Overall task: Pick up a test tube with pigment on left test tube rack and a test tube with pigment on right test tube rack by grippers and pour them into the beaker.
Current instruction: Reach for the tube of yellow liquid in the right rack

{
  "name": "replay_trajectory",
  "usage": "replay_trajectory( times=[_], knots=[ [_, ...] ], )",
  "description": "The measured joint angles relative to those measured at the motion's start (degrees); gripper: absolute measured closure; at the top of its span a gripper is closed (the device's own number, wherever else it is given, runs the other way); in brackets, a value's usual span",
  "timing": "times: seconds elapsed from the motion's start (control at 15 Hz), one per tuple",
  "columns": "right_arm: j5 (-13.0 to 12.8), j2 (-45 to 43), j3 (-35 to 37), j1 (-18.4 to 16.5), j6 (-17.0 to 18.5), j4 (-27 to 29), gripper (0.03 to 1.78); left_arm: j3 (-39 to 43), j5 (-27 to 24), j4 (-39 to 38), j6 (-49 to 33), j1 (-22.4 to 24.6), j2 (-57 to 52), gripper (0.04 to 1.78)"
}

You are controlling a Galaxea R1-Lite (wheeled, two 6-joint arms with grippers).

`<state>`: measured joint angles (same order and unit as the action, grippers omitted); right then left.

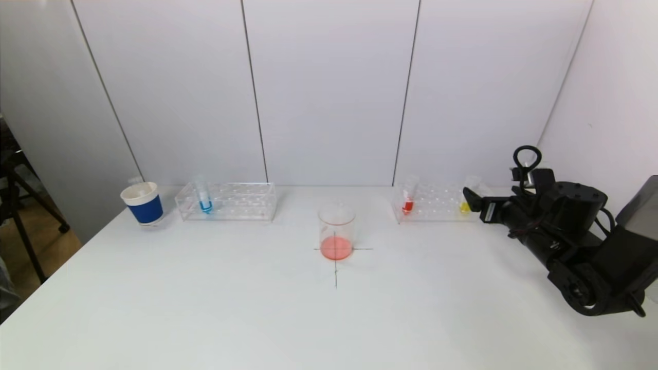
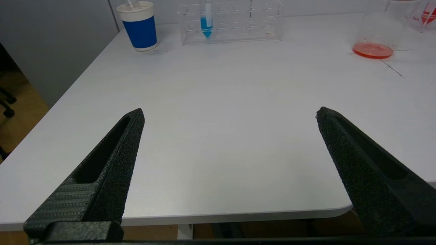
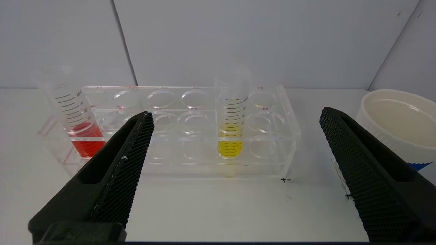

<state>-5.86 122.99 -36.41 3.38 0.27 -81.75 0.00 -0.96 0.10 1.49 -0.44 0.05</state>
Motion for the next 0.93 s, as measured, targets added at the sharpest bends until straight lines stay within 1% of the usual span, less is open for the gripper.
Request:
replay_trajectory(
  times=[0.47, 0.93],
  knots=[
    [-0.13, 4.46, -4.4, -0.22, -0.06, 0.09, 0.04, 0.0, 0.02, -0.02, 0.02, 0.0, 0.02, 0.06],
    [-0.13, 6.94, -8.98, -0.24, -0.17, 0.2, 0.04, 0.0, 0.0, 0.0, 0.0, 0.0, 0.05, 0.06]
  ],
)
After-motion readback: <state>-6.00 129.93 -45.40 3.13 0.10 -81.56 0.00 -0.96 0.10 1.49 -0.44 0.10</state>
